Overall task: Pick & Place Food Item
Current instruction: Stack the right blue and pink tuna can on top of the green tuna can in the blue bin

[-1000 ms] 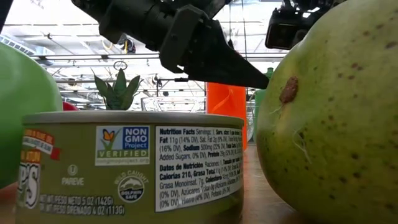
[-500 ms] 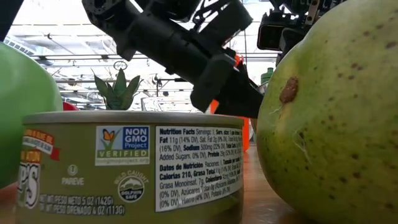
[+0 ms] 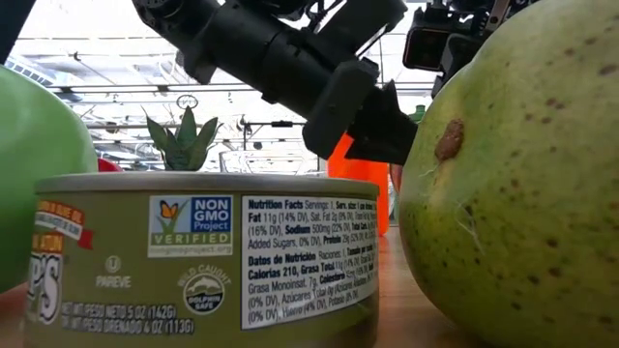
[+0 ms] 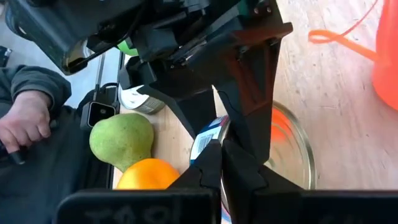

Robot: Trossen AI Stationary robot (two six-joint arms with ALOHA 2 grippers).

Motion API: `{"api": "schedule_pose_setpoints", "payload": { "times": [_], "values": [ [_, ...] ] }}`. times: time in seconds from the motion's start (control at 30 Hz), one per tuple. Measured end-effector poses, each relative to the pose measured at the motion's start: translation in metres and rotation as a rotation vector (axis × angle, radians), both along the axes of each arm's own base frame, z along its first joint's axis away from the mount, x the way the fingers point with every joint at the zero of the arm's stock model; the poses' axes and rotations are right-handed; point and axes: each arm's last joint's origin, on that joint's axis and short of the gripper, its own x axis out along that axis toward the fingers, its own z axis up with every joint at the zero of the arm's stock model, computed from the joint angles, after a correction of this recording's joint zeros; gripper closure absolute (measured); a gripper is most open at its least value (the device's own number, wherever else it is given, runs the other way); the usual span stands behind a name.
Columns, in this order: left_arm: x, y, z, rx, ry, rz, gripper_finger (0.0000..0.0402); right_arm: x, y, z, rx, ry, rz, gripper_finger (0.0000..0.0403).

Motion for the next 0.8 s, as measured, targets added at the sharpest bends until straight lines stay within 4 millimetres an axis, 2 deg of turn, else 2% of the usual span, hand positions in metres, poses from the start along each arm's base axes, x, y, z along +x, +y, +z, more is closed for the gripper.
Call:
{"api": "schedule_pose_setpoints", "payload": {
  "times": [0.2,0.33,0.5,0.67,0.8],
  "values": [
    [0.004,-0.002,0.006,-0.030,0.031,0.013,0.0215,0.000,0.005,0.001,-0.015,-0.027,0.033,0.0403],
    [0.002,-0.010,0.008,-0.013,0.047,0.003,0.0215,-0.001,0.010,0.001,-0.087,-0.079,0.109,0.0394],
    [-0.008,-0.022,0.016,0.002,0.100,-0.003,0.0215,-0.004,0.017,0.001,-0.220,-0.110,0.156,0.0328],
    [-0.023,-0.029,0.039,0.024,0.116,0.053,0.0215,-0.015,0.016,0.010,-0.411,-0.155,0.156,0.0262],
    [-0.045,-0.038,0.065,0.058,0.142,0.077,0.0215,-0.029,0.015,0.025,-0.533,-0.204,0.152,0.0239]
  ]
}}
